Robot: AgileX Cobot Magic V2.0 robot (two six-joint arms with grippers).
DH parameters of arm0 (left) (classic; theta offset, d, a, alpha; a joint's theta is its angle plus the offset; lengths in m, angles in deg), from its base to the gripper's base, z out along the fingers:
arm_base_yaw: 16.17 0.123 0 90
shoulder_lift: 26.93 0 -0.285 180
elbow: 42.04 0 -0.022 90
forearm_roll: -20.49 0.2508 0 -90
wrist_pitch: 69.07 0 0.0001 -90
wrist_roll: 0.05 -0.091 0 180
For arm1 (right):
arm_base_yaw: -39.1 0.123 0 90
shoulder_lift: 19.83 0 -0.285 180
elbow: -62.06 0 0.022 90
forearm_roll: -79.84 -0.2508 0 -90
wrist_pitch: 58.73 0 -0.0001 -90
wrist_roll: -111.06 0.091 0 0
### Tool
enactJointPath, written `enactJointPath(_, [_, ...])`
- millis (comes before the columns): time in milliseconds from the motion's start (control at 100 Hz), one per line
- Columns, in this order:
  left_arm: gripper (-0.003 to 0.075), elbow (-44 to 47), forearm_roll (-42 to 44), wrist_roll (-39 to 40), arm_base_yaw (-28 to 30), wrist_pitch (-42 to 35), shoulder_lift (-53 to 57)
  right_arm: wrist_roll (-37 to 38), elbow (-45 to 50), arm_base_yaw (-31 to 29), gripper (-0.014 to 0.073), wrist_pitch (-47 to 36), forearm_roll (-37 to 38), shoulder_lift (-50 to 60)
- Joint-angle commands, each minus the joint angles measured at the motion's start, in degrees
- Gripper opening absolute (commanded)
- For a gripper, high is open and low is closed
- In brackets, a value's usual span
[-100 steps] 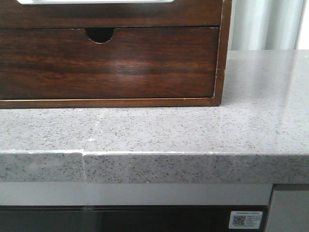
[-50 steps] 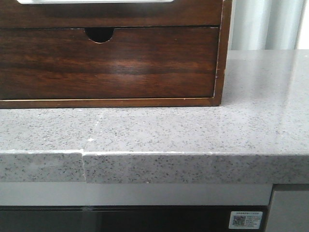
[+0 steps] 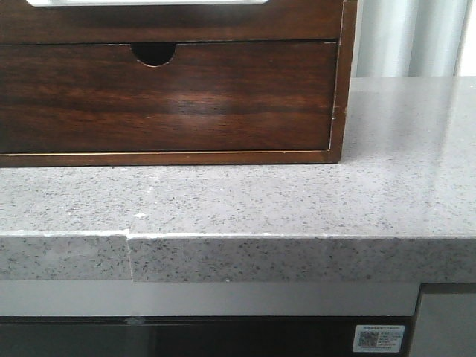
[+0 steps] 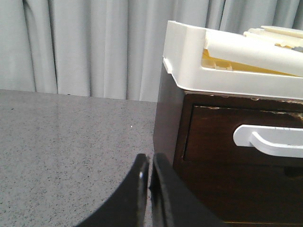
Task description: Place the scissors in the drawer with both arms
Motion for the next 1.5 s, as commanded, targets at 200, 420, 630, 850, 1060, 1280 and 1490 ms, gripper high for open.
enactJointPath(200, [-0.0020, -2.2, 0.3, 0.1, -0.4, -3.5, -1.8, 0.0, -2.4, -0.3, -0.0069, -3.6, 1.3, -2.5])
enactJointPath(420, [-0.0020, -2.2, 0.3, 0.1, -0.4, -3.5, -1.8, 0.0, -2.3, -0.3, -0.0069, -3.6, 1.3, -2.5])
enactJointPath(630, [-0.0020, -2.2, 0.3, 0.1, -0.4, -3.5, -1.8, 0.0, -2.3, -0.3, -0.0069, -3.6, 1.3, -2.5])
enactJointPath(850, [-0.0007, -2.2, 0.3, 0.1, 0.0, -4.0, -1.8, 0.0, -2.3, -0.3, -0.0025, -3.6, 1.3, -2.5])
enactJointPath(1060, [0.0355, -2.2, 4.3, 0.1, 1.0, -4.1, -1.8, 0.0, -2.3, -0.3, 0.0367, -3.9, 1.6, -2.5])
enactJointPath(1280, [0.0438, -2.2, 4.2, 0.1, 1.0, -6.6, -1.8, 0.0, -2.3, -0.3, 0.0487, -3.9, 1.6, -2.5])
enactJointPath(1490, [0.0437, -2.2, 3.9, 0.1, 1.0, -7.2, -1.8, 0.0, -2.3, -0.3, 0.0487, -3.9, 1.6, -2.5])
